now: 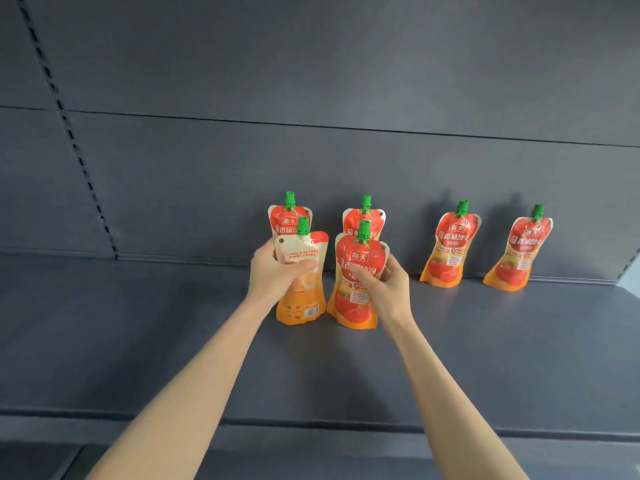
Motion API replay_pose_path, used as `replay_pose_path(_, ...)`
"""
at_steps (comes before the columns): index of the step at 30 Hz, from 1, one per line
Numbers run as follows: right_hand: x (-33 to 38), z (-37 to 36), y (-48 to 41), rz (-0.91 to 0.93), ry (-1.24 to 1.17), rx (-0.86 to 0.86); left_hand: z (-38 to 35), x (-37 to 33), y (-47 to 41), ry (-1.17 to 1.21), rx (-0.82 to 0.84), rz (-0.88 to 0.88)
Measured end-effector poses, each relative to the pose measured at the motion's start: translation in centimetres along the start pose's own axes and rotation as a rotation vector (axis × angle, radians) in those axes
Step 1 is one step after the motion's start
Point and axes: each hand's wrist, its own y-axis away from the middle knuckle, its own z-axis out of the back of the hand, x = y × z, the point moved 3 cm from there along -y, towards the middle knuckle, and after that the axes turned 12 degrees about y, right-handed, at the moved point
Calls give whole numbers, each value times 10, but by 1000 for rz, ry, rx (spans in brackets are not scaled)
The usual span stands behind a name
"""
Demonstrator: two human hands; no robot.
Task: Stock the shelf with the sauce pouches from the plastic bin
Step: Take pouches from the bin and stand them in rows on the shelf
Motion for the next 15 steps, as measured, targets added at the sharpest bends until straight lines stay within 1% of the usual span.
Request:
replay_pose_path(3, -18, -5, 9, -33, 29, 48, 0, 39, 18, 94, 92, 159)
replay_pose_path(5, -33, -10, 16, -46, 86, 97, 0, 56, 24, 115, 150, 186)
replay_pose_path(7, -43, -12, 20, -64, 109, 116, 1, 62, 22, 91, 159, 153)
replay_pose_path(11, -46, -15, 13, -61, 149, 86, 6, 69, 8, -4, 26, 58)
replay_pose_path(13, -46, -18, 11, -58, 173, 63, 6, 71, 7, -6, 54, 43)
replay_pose_path(15, -47, -20, 11, -58, 185, 44, 6, 72, 8, -4, 121, 45)
